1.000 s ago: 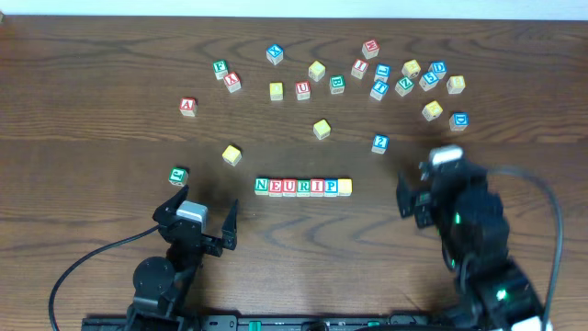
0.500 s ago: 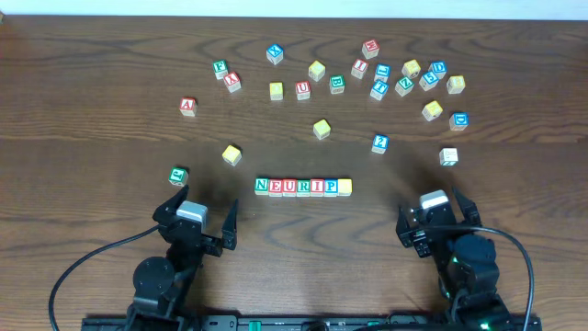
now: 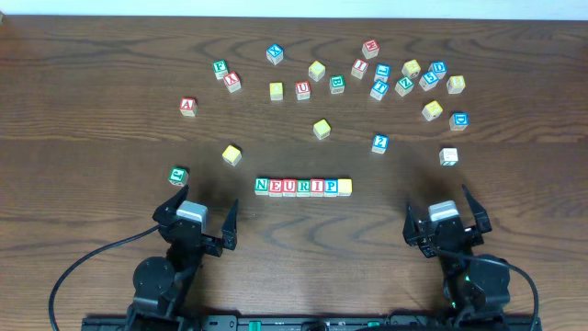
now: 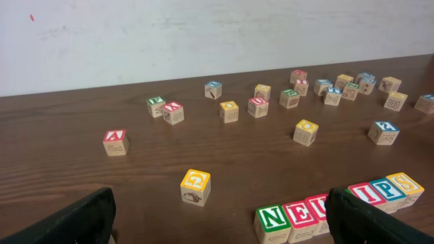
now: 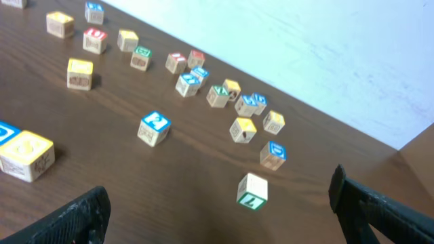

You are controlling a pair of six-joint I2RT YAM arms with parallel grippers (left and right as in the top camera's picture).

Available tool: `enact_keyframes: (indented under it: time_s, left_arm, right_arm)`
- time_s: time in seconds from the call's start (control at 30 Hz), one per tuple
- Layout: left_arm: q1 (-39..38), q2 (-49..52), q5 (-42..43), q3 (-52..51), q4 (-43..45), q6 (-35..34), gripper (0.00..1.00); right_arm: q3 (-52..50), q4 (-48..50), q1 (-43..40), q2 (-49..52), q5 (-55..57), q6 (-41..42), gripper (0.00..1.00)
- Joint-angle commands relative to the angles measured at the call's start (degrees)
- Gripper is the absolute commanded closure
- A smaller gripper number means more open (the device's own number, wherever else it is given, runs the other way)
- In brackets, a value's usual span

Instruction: Spell out NEURIPS

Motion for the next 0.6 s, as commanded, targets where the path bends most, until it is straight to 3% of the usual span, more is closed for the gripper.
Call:
enact_keyframes:
  time_s: [0.0, 0.57]
  left_arm:
    - [0.2, -0.4, 0.6, -1.0, -1.6, -0.1, 0.03]
    - [0.2, -0.4, 0.6, -1.0, -1.6, -0.1, 0.03]
  right_arm:
    - [-0.2, -0.1, -0.6, -0.9, -0.8, 1.1, 0.01]
    - [-0.2, 0.0, -1.5, -0.9, -1.0, 4.2, 0.01]
